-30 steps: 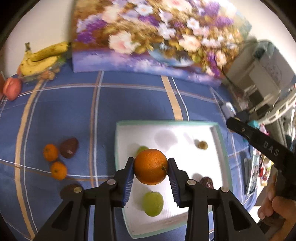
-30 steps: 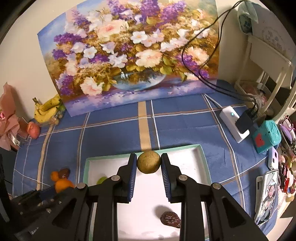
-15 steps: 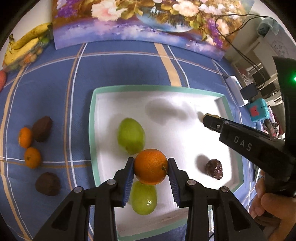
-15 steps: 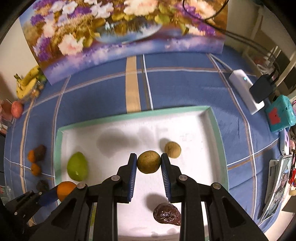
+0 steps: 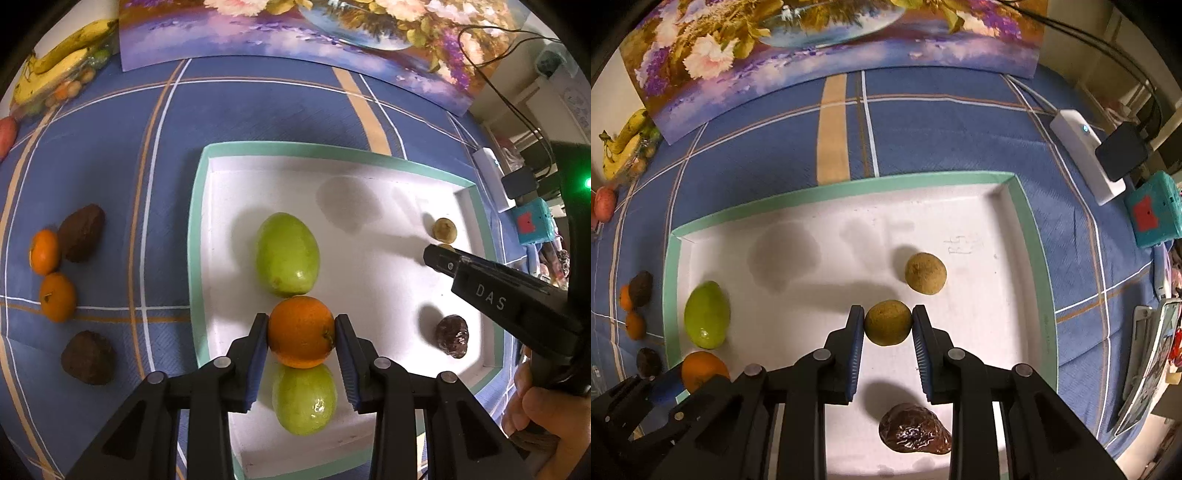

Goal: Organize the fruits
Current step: 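Release the orange with the left gripper while the right releases the brown fruit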

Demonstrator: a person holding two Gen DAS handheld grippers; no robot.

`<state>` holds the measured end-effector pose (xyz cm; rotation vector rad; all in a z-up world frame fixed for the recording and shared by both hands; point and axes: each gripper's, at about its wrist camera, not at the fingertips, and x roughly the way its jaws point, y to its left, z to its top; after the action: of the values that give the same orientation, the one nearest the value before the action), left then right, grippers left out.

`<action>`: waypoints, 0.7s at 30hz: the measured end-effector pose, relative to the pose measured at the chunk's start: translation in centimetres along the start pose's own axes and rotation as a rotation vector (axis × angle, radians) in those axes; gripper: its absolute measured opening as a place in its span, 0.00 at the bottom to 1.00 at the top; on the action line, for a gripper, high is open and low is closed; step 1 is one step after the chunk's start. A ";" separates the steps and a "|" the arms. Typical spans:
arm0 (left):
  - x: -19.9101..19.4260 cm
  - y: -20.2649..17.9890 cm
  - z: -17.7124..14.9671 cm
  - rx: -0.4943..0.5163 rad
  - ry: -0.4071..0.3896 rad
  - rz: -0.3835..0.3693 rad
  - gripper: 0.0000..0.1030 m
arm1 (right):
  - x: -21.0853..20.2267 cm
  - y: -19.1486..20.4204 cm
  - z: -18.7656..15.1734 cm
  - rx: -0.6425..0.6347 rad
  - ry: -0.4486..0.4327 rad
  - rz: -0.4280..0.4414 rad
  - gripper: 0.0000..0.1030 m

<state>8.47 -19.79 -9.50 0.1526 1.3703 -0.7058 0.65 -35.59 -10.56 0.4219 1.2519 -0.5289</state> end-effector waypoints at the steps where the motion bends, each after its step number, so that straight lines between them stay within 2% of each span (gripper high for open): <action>1: 0.1 0.2 0.0 -0.005 0.001 0.001 0.37 | 0.2 -0.1 -0.1 0.000 0.004 -0.005 0.27; 21: 1.1 1.0 -0.1 -0.042 0.024 -0.008 0.38 | 1.2 -0.4 -0.5 0.004 0.021 -0.007 0.27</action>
<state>8.98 -19.34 -10.80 0.1226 1.4080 -0.6830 0.31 -35.82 -11.84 0.4279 1.2728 -0.5345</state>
